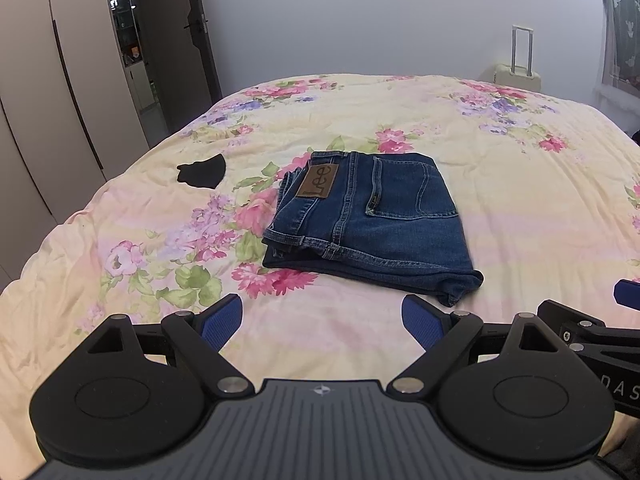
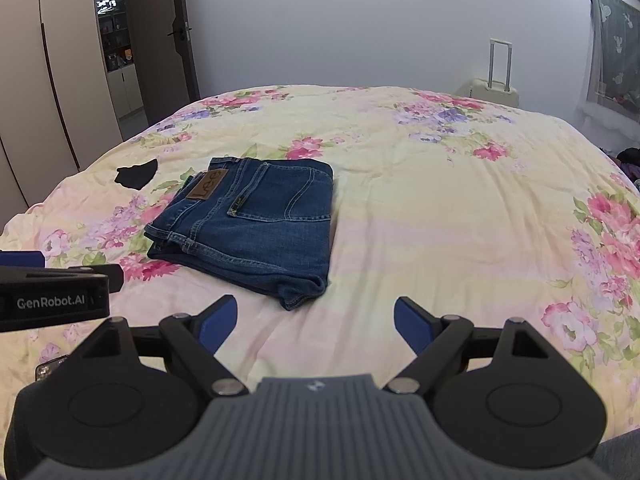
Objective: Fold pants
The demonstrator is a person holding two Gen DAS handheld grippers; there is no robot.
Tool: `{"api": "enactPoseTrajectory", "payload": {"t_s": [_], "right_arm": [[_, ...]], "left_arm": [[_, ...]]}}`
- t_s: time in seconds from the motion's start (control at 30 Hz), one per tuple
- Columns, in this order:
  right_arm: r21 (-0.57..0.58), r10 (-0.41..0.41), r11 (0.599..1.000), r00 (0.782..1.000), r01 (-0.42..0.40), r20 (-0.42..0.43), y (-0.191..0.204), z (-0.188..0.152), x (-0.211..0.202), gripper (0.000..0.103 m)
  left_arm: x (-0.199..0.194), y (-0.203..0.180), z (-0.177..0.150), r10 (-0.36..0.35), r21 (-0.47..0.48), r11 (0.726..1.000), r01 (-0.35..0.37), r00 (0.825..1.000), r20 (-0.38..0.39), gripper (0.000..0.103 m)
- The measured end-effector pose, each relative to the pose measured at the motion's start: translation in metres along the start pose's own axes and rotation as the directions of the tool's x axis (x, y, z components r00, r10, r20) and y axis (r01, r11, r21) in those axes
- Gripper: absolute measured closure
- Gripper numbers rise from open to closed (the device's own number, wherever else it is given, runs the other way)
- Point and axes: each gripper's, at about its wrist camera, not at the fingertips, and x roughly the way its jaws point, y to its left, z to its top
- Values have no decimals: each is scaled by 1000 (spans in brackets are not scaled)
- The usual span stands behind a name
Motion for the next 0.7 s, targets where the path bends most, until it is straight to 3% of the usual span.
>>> {"api": "enactPoseTrajectory", "payload": {"t_s": [0.7], "right_arm": [[7,2,1000,1000,-2,1,-1,-1,-2,21]], "left_arm": [[-4,0,2,-2,0,1000,2,1000,3,0]]}}
